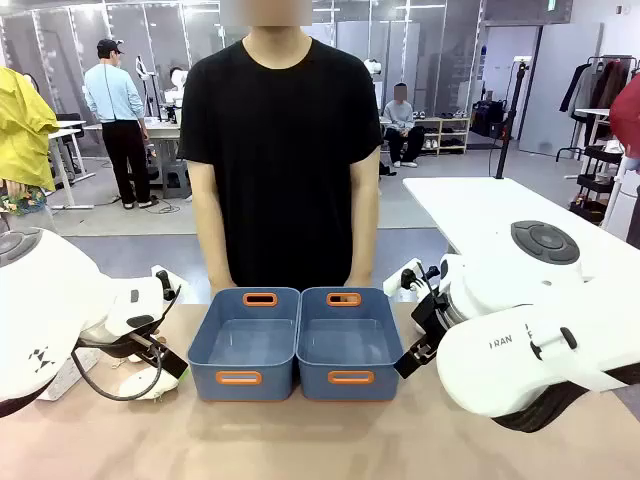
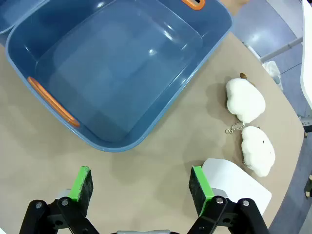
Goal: Sort the digital clocks into the basket.
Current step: Pick up the Digital clock from the table and place it into the empty Plastic storage basket.
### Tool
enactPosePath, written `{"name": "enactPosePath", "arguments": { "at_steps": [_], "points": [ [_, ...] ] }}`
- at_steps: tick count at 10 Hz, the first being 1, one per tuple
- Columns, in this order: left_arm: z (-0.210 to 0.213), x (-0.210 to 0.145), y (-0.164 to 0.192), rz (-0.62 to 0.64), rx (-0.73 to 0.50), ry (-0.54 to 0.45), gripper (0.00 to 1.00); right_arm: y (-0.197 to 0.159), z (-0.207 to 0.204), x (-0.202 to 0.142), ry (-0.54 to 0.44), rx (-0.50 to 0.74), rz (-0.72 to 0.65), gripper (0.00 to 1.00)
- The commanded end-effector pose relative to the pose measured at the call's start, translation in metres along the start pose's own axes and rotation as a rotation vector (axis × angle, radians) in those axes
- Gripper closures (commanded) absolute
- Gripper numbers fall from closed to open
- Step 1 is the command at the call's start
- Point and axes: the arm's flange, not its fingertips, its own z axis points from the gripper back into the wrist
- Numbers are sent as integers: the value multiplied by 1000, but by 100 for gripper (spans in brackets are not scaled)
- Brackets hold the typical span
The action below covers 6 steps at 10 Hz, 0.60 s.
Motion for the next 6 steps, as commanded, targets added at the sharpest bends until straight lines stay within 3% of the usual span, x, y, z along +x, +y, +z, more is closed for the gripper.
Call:
{"name": "enactPosePath", "arguments": {
  "at_steps": [1, 6],
  "points": [
    [0, 0, 0, 0, 0, 0, 0, 0, 0, 0, 0, 0, 0, 0],
    [0, 0, 0, 0, 0, 0, 0, 0, 0, 0, 0, 0, 0, 0]
  ]
}}
